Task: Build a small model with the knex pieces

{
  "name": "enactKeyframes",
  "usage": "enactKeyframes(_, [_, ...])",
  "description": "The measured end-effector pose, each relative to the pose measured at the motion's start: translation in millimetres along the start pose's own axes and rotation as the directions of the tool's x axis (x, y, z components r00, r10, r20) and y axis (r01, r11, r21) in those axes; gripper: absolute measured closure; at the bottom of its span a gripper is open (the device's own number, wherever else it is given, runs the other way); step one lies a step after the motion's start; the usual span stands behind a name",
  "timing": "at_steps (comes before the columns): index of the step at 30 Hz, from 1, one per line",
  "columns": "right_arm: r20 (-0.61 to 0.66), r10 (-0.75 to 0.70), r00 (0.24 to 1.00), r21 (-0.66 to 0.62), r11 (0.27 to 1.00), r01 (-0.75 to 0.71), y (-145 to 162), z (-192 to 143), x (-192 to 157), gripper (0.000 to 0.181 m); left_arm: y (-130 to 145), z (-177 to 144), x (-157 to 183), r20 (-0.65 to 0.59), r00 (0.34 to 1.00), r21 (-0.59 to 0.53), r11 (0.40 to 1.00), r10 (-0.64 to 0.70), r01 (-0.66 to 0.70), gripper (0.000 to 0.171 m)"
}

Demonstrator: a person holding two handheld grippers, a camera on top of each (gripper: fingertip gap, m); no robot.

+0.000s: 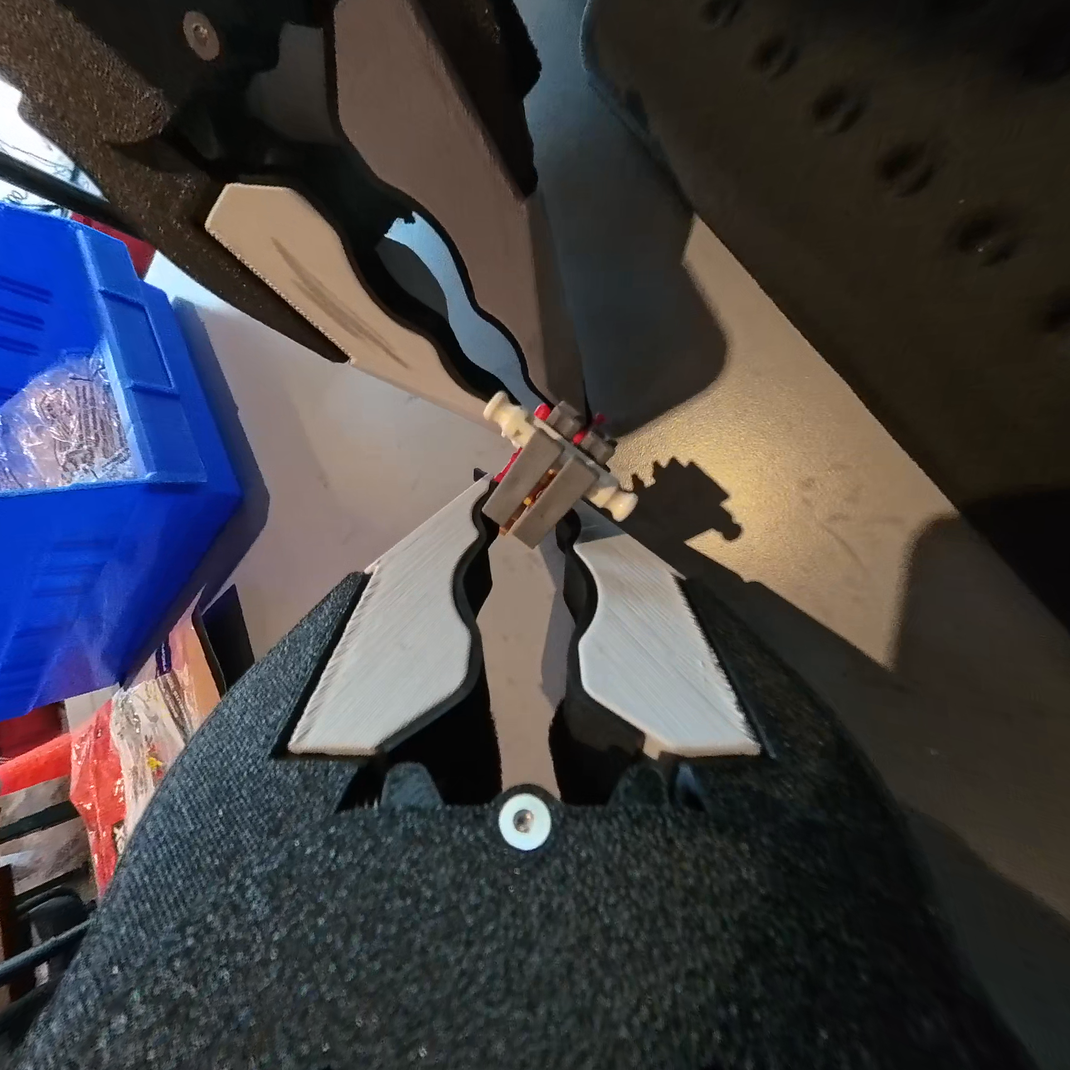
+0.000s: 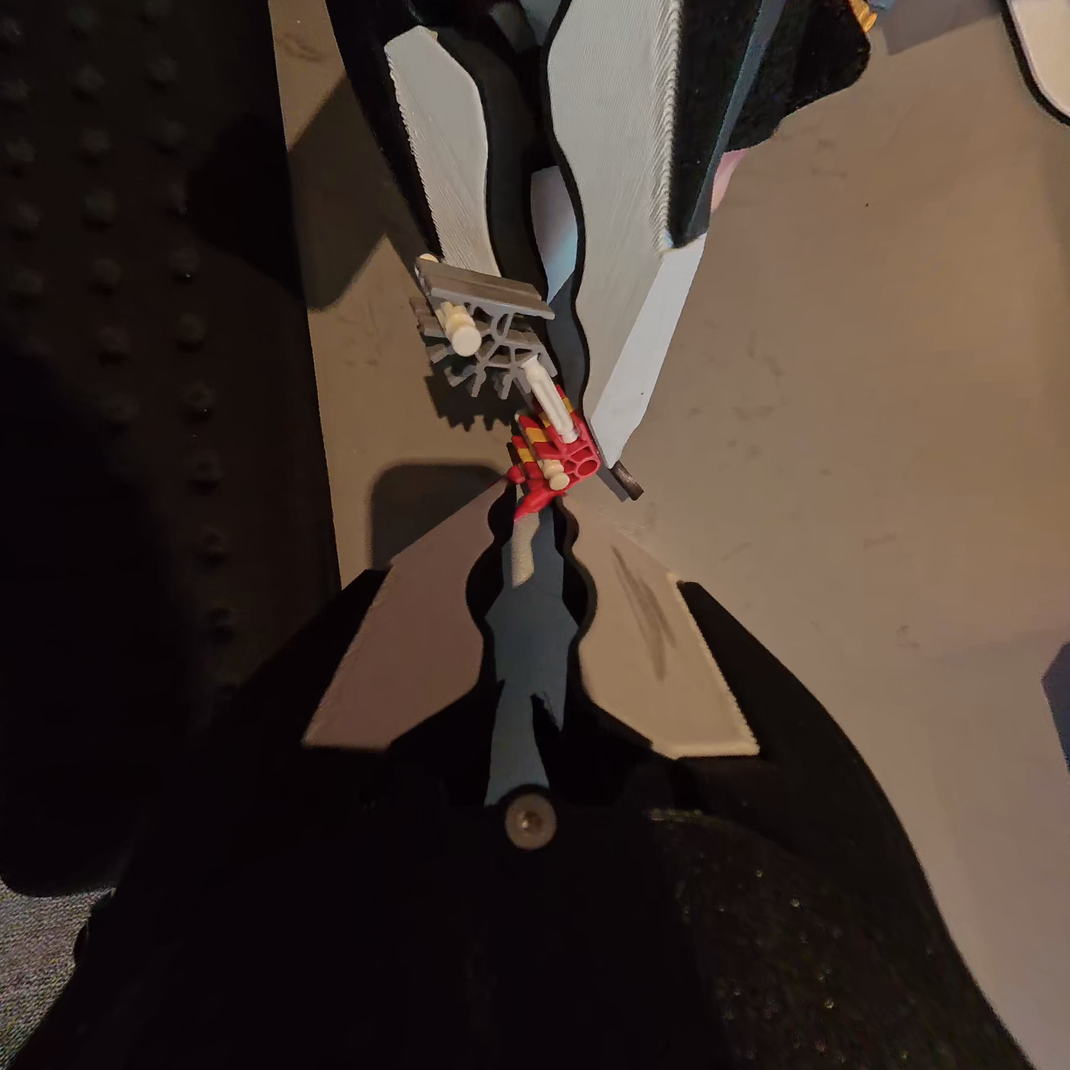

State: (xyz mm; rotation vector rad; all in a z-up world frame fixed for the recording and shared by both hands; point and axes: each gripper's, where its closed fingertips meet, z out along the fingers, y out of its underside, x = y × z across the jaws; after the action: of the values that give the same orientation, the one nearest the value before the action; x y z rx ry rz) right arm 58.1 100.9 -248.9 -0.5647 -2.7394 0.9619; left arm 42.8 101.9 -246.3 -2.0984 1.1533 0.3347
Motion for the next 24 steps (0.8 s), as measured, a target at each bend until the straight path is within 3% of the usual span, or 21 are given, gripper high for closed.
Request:
enactKeyframes(9, [-0.080, 0.014, 0.997, -0.015, 1.000, -0.015, 0.8, 0.8, 1.7, 0.172, 0.5, 0.3, 0.3, -0.033, 0.997, -0.036, 0.997, -0.063, 0.062, 0.157])
enactKeyframes(24, [-0.159, 0.111, 0.981, 0.075, 0.992, -0.100, 0.5, 0.6, 2.0, 0.173, 1.2, 1.5, 0.0, -0.101, 0.965, -0.124, 0.966, -0.241, 0.229, 0.157])
